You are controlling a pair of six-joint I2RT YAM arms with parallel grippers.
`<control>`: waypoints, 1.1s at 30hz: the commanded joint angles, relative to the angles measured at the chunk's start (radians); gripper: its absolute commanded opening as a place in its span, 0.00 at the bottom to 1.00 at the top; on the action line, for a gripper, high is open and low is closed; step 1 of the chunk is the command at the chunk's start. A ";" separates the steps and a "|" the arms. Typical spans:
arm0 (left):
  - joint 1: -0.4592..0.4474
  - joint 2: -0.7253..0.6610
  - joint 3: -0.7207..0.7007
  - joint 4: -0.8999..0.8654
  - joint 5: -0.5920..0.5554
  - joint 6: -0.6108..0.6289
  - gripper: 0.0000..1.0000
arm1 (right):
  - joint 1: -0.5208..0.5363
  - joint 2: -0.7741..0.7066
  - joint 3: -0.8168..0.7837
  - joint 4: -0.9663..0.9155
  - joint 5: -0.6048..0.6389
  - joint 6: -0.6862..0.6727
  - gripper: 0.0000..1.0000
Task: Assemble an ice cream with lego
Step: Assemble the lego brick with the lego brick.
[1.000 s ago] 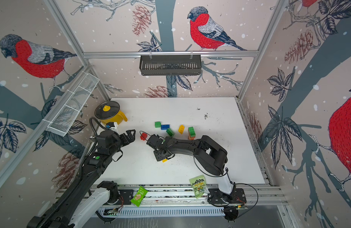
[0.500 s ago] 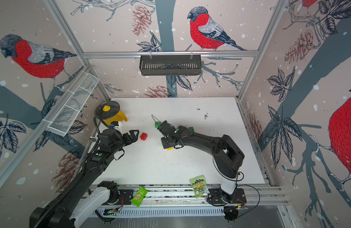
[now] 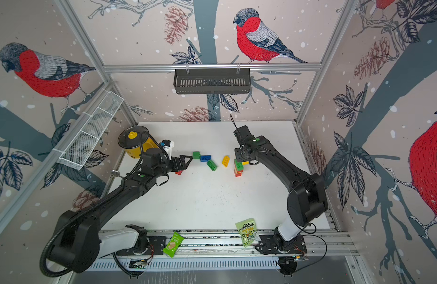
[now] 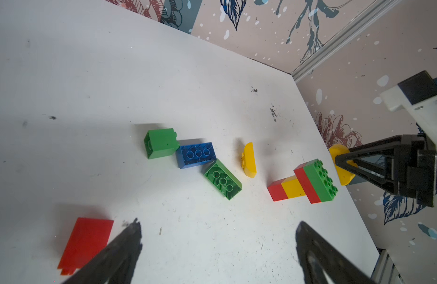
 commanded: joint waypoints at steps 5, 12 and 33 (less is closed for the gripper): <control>0.000 0.031 0.012 0.058 0.048 0.028 0.97 | 0.023 0.023 0.045 -0.038 0.008 -0.011 0.24; -0.014 0.051 0.006 0.070 0.074 0.038 0.97 | 0.037 0.047 0.063 -0.040 0.002 -0.014 0.24; -0.014 0.020 -0.002 0.028 0.041 0.052 0.97 | 0.054 0.057 0.049 -0.043 -0.023 -0.037 0.24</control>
